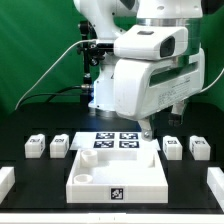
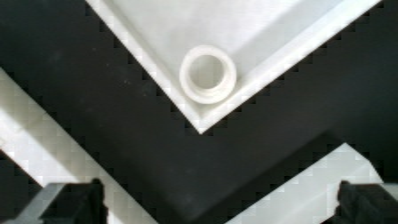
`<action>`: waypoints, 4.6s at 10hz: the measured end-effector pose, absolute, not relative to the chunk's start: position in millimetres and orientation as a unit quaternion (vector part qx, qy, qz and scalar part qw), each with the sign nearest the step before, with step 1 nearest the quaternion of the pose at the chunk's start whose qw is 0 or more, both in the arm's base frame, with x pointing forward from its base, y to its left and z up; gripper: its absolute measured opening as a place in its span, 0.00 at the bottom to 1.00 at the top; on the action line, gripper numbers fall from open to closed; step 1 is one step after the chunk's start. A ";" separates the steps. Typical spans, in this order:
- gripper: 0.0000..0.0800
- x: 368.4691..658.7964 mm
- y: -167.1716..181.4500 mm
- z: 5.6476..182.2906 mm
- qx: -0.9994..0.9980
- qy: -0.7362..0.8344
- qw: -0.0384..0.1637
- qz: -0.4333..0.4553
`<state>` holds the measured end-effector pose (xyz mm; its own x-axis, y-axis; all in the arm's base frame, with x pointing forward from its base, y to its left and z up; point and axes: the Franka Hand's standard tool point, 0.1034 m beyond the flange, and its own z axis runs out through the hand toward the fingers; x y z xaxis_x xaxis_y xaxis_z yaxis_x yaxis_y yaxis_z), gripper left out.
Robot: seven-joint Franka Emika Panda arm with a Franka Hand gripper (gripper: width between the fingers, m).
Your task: Assemble one leg
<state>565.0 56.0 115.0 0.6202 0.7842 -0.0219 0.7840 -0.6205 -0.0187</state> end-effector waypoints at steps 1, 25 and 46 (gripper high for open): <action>0.81 564.9 56.0 114.6 -0.900 -0.436 0.004 0.014; 0.30 429.4 -9.5 11.3 -0.708 -0.706 0.023 0.003; 0.20 495.2 69.6 11.9 -0.720 -0.693 0.025 -0.031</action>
Offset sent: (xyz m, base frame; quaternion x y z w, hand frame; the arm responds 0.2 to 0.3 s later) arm 0.0000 0.0000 0.0000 0.0000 0.0000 0.0000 1.0000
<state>495.2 69.6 11.9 0.0390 0.9961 0.0794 0.9992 -0.0396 0.0060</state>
